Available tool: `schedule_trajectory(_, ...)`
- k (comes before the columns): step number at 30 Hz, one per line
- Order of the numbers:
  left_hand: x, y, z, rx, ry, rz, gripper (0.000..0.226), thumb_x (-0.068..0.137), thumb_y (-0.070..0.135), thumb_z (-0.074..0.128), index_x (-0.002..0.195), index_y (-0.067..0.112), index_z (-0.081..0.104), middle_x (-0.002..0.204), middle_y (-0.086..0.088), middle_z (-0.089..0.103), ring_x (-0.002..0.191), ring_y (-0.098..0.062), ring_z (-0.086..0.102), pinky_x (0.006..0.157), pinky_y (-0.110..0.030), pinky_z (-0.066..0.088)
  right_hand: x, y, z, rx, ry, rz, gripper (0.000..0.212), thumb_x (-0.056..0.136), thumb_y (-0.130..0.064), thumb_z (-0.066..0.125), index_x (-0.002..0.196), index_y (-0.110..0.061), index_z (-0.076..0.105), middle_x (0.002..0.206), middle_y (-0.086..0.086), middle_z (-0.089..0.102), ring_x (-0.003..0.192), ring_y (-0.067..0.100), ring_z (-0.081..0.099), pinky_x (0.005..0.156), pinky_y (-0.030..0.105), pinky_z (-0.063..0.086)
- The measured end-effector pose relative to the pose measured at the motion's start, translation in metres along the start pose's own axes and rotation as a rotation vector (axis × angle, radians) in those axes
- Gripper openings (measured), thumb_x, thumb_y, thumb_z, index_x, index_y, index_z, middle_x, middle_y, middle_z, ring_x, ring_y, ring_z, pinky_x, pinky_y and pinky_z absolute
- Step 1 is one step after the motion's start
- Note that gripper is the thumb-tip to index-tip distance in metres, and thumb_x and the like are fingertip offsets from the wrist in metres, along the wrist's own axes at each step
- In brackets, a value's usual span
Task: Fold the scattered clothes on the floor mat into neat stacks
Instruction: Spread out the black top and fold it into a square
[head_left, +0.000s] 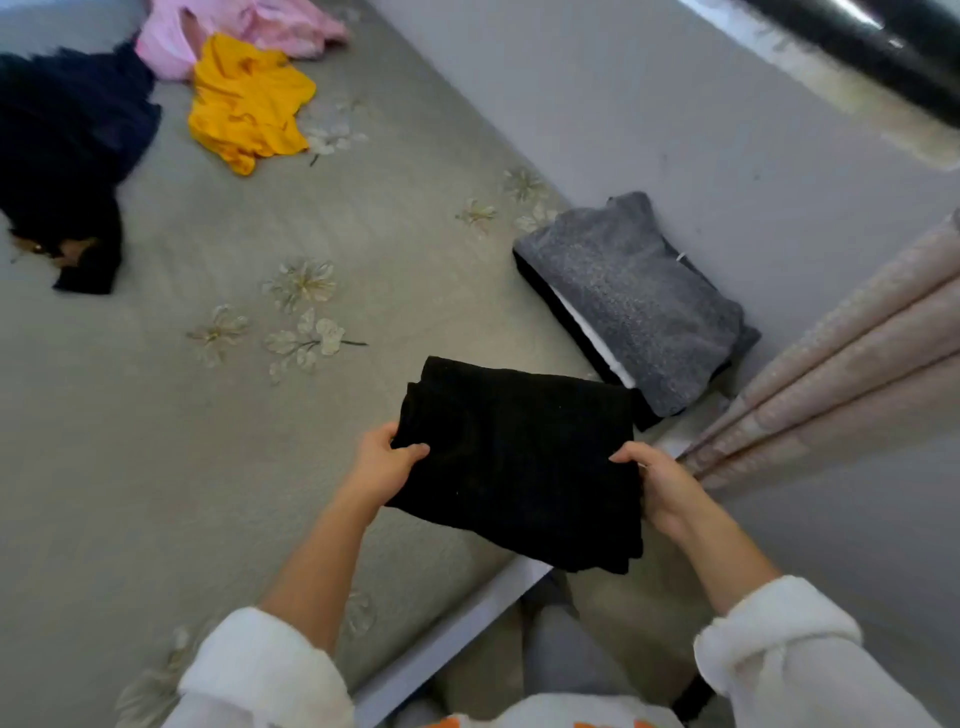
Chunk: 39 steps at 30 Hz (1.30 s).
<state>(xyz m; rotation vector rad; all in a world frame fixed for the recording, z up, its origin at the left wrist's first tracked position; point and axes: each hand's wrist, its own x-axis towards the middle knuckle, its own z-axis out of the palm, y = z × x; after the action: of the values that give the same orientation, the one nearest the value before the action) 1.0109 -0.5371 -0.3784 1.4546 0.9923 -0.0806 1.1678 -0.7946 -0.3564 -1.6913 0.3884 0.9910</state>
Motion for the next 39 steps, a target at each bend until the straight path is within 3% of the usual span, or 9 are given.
schedule_trajectory(4,0.042,0.065,0.062,0.069,-0.054,0.067,0.03,0.092,0.01,0.059,0.121,0.017,0.06,0.106,-0.003,0.067,0.093,-0.018,0.065,0.076,-0.03,0.052,0.03,-0.045,-0.063,0.085,-0.015,-0.054,0.03,0.079,-0.014,0.056,0.109,-0.014,0.056,0.104,0.008,0.052,0.097,0.027,0.049,0.076,0.036,0.037)
schedule_trajectory(10,0.11,0.161,0.153,0.192,-0.099,0.135,0.028,0.09,0.008,0.061,0.116,0.018,0.062,0.104,-0.004,0.068,0.089,-0.018,0.066,0.079,-0.032,0.053,0.086,-0.116,-0.145,0.155,0.013,-0.055,0.036,0.075,-0.008,0.054,0.11,-0.003,0.064,0.103,0.01,0.06,0.097,0.027,0.056,0.085,0.037,0.044)
schedule_trajectory(14,0.152,0.223,0.198,0.296,-0.128,0.184,0.026,0.09,0.008,0.061,0.114,0.019,0.064,0.094,0.003,0.068,0.084,-0.015,0.066,0.072,-0.027,0.053,0.112,-0.152,-0.182,0.251,0.044,-0.082,0.024,0.076,-0.007,0.058,0.099,-0.007,0.065,0.093,0.008,0.066,0.089,0.023,0.061,0.07,0.033,0.048)
schedule_trajectory(17,0.187,0.265,0.221,0.376,-0.114,0.236,0.023,0.09,0.005,0.061,0.11,0.016,0.065,0.098,-0.004,0.07,0.09,-0.022,0.067,0.082,-0.036,0.053,0.137,-0.174,-0.196,0.302,0.06,-0.119,0.024,0.078,-0.005,0.06,0.102,-0.01,0.061,0.098,0.009,0.066,0.091,0.024,0.062,0.067,0.032,0.048)
schedule_trajectory(25,0.284,0.334,0.27,0.578,0.225,0.464,0.02,0.089,0.013,0.06,0.109,0.014,0.065,0.098,-0.004,0.068,0.093,-0.028,0.064,0.079,-0.036,0.048,0.217,-0.202,-0.188,0.435,0.155,-0.146,0.028,0.084,-0.006,0.065,0.111,-0.008,0.058,0.106,0.009,0.068,0.094,0.024,0.067,0.065,0.03,0.055)
schedule_trajectory(28,0.306,0.31,0.287,0.932,0.243,0.416,0.053,0.093,0.016,0.053,0.143,0.021,0.036,0.14,-0.009,0.048,0.125,-0.03,0.048,0.111,-0.053,0.027,0.235,-0.194,-0.179,-0.009,0.351,-0.14,0.052,0.087,-0.017,0.066,0.132,-0.008,0.043,0.118,0.009,0.057,0.106,0.023,0.058,0.087,0.034,0.051)
schedule_trajectory(31,0.31,0.275,0.305,1.156,0.128,0.424,0.066,0.098,0.033,0.044,0.152,0.025,0.006,0.161,-0.007,0.002,0.147,-0.026,0.001,0.117,-0.054,0.008,0.241,-0.181,-0.168,-0.613,0.497,-0.367,0.073,0.088,-0.032,0.064,0.147,-0.013,0.026,0.146,0.008,0.034,0.134,0.023,0.033,0.107,0.036,0.034)
schedule_trajectory(35,0.309,0.233,0.324,1.265,-0.072,0.454,0.066,0.097,0.057,0.023,0.152,0.03,-0.001,0.159,-0.008,-0.017,0.145,-0.027,-0.02,0.117,-0.046,-0.003,0.258,-0.172,-0.151,-0.981,0.252,-0.517,0.077,0.093,-0.05,0.048,0.152,-0.03,0.004,0.16,-0.004,-0.007,0.146,0.015,-0.011,0.117,0.038,0.007)
schedule_trajectory(39,0.31,0.2,0.319,1.389,-0.133,0.369,0.072,0.096,0.061,0.017,0.15,0.025,-0.016,0.156,-0.015,-0.024,0.143,-0.032,-0.022,0.118,-0.044,-0.001,0.273,-0.157,-0.147,-1.169,0.095,-0.411,0.076,0.096,-0.053,0.039,0.152,-0.028,-0.006,0.16,0.001,-0.015,0.146,0.019,-0.017,0.118,0.037,0.0)
